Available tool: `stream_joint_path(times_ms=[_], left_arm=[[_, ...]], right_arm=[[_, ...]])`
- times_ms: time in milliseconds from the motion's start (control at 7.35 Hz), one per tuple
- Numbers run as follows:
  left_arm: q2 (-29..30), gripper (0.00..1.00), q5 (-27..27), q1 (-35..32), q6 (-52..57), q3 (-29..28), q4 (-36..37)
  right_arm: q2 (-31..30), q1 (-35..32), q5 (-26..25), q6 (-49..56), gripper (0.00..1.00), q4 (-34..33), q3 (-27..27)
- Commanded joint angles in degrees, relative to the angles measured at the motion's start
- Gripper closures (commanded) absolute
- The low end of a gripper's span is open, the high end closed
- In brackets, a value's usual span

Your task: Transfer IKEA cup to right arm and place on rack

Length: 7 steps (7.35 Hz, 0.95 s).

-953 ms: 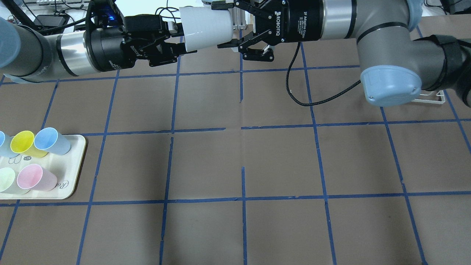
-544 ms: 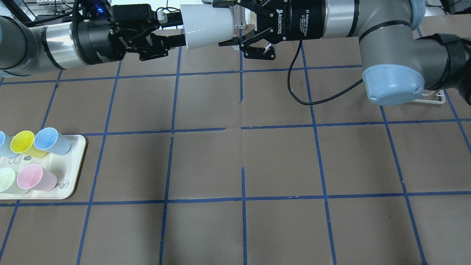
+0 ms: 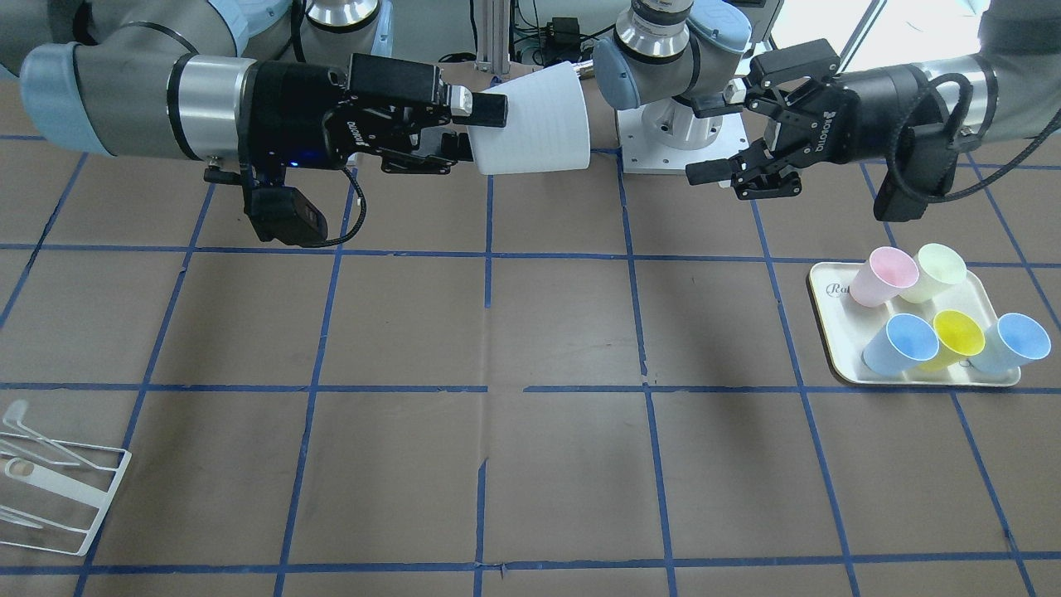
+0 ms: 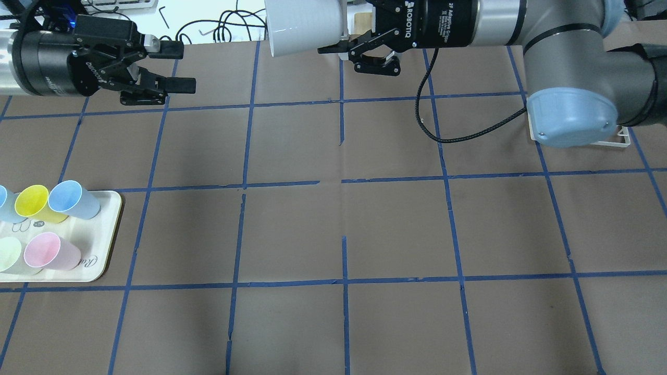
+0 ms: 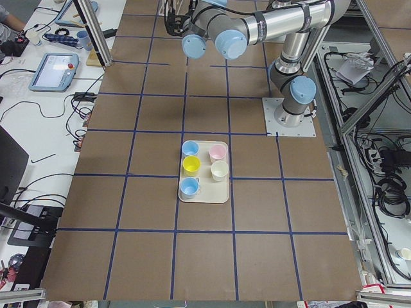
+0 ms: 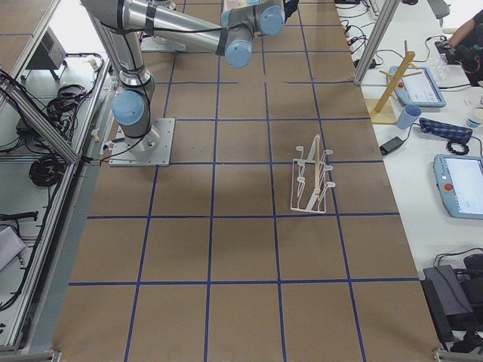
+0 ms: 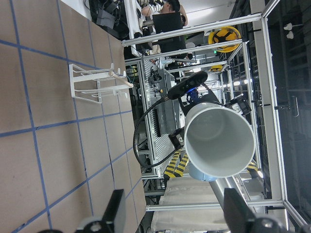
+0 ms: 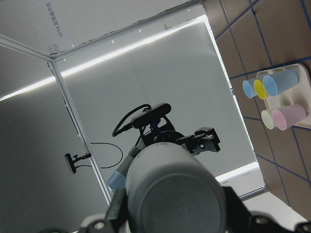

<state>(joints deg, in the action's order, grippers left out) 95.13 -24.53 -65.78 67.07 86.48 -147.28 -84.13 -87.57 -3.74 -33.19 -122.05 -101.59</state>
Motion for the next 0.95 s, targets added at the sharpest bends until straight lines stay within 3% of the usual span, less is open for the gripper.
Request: stream_joint_path(times_ms=[0, 136, 408, 680, 817], left_arm=[[1.19, 0.21, -7.66, 0.12, -10.93, 0.00, 10.02], [1.54, 0.21, -11.38, -0.57, -18.04, 0.09, 16.26], [2.59, 0.15, -18.93, -4.43, -31.40, 0.97, 30.83], [4.17, 0.15, -33.33, -8.82, -44.17, 3.59, 46.83], [4.27, 0.09, -40.26, -12.41, -54.40, 5.26, 54.74]], right_arm=[[-0.34, 0.38, -5.65, 0.41, 0.61, -6.24, -0.63], [-0.16, 0.38, -7.66, 0.32, 0.61, -7.05, -0.63], [-0.51, 0.38, -22.20, 0.75, 0.61, -6.97, -0.45], [-0.51, 0.21, -36.27, 0.93, 0.61, -5.49, -0.37], [-0.51, 0.30, -43.82, 1.28, 0.62, -2.69, 0.33]])
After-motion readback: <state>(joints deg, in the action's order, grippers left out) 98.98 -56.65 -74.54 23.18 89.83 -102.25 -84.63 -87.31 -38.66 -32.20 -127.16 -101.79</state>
